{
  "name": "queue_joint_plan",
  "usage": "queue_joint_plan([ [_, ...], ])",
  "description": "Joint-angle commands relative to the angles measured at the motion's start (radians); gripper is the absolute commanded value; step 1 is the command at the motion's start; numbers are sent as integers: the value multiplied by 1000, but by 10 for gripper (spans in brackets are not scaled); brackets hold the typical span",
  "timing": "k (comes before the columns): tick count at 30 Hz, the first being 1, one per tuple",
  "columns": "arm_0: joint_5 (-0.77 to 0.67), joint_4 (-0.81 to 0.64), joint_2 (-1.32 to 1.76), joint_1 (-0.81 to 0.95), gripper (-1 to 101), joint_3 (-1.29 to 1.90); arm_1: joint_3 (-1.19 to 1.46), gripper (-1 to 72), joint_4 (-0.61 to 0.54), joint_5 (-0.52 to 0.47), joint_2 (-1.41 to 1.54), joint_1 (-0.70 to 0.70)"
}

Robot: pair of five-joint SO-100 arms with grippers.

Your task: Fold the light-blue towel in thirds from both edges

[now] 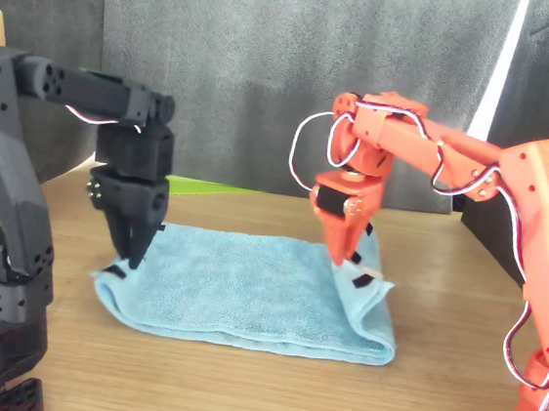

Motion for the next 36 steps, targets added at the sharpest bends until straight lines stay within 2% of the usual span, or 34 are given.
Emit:
queue_joint_plan([
  [1, 3, 15, 17, -3, -2, -26, -60, 1, 9, 3, 6, 44],
  [9, 2, 15, 9, -9, -2, -32, -156, 6, 9, 6, -48, 83],
  [27, -12, 15, 2, -17, -2, -37, -193, 12, 9, 20, -127, 141],
  [29, -15, 15, 2, -20, -2, -37, -206, 43, 9, 18, -137, 141],
  [33, -17, 17, 3, -21, -2, -38, -242, 173, 9, 14, -140, 150],
  [36, -18, 17, 6, -21, -2, -35, -258, 211, 9, 11, -129, 155],
])
